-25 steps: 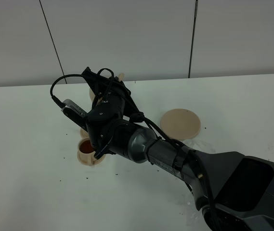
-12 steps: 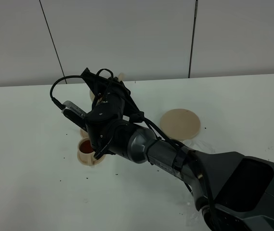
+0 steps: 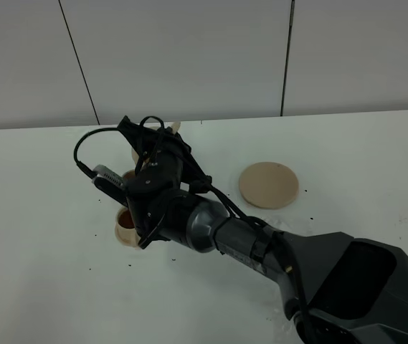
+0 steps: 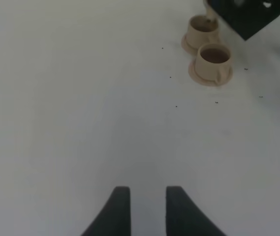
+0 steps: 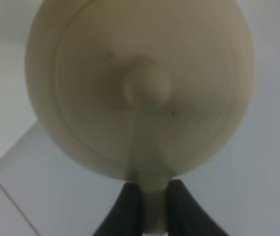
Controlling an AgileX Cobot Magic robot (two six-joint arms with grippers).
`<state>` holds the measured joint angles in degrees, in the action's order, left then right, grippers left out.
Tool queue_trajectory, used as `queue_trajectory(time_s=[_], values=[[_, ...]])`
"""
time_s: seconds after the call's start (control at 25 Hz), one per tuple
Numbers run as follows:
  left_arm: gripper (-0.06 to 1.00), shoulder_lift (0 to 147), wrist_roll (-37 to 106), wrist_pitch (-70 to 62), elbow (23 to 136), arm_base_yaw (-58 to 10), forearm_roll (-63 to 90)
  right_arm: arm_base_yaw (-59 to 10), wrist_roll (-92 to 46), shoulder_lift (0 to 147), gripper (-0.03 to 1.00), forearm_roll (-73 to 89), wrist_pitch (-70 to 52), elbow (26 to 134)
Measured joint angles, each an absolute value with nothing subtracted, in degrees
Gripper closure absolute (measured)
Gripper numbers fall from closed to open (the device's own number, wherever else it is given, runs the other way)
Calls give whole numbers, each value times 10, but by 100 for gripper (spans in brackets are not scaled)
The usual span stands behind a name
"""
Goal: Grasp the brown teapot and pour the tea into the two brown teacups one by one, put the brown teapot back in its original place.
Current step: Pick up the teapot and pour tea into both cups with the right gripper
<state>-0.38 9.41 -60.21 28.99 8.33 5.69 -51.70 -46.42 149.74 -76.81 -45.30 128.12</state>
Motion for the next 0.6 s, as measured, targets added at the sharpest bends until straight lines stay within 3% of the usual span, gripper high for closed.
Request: queue_trajectory(time_s=[0.6], values=[[70, -4, 94, -602, 290, 83, 57, -519, -465, 1497, 87, -796, -468, 1281]])
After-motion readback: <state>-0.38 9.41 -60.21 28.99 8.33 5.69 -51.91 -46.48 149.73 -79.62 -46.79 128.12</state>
